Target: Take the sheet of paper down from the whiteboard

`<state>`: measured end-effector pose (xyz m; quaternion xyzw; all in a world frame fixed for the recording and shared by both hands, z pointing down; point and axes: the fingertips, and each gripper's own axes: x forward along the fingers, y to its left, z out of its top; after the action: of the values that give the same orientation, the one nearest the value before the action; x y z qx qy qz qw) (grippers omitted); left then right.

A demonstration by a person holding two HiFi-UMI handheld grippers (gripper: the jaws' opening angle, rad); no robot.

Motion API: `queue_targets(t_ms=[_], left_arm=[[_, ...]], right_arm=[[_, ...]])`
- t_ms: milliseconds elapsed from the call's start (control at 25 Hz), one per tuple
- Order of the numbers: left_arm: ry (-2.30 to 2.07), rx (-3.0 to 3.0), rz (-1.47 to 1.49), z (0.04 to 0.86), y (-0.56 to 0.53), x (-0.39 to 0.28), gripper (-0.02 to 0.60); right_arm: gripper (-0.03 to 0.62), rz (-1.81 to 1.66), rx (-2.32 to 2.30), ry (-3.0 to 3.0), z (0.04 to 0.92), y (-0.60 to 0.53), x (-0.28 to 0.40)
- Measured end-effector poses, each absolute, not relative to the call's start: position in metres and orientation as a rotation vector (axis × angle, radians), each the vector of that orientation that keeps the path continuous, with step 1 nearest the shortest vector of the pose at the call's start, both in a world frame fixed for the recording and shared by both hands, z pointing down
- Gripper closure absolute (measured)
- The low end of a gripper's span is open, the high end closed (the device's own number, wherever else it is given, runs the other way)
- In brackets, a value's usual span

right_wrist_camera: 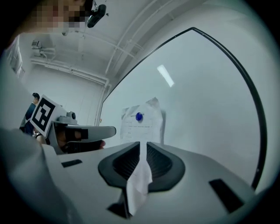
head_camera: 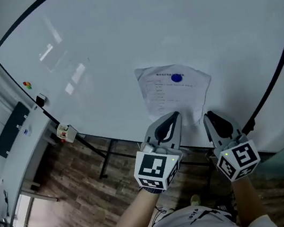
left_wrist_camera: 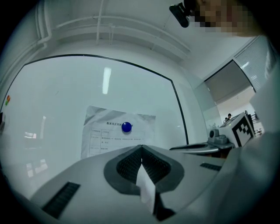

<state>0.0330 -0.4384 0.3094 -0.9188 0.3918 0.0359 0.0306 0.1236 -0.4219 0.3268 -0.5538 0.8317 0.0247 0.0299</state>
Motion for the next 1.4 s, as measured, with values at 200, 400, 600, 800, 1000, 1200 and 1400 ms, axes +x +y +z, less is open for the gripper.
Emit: queue_targets(t_ms=[200, 400, 600, 800, 1000, 1200, 1400], left_arm=[[1.283, -2.725, 0.131, 0.295, -0.461, 0.041, 0.568], [1.370, -2.615, 0.143, 0.274, -0.481, 0.040, 0.566], [1.406, -2.528, 0.099, 0.263, -0.493, 0.044, 0.480], [1.425, -2.485, 0.072, 0.256, -0.503, 0.049, 0.465], [1.426, -2.454, 0.072, 0.251, -0.508, 0.055, 0.460], [1.435, -2.443, 0.072, 0.251, -0.513, 0.059, 0.459], [1.444, -2.439, 0.080, 0.251, -0.515, 0.059, 0.457]], right_arm=[[0.500, 0.103, -1.702, 2.611, 0.331, -0.447, 0.133], [0.500, 0.138, -1.679, 2.650, 0.332, -0.458, 0.134], [0.500, 0.152, -1.684, 2.640, 0.333, -0.463, 0.136], [0.500, 0.124, -1.679, 2.633, 0.336, -0.468, 0.138], [0.500, 0.115, -1.662, 2.631, 0.337, -0.474, 0.138], [0.500, 0.098, -1.666, 2.626, 0.338, -0.479, 0.140], [0.500, 0.095, -1.668, 2.627, 0.339, -0.480, 0.140]])
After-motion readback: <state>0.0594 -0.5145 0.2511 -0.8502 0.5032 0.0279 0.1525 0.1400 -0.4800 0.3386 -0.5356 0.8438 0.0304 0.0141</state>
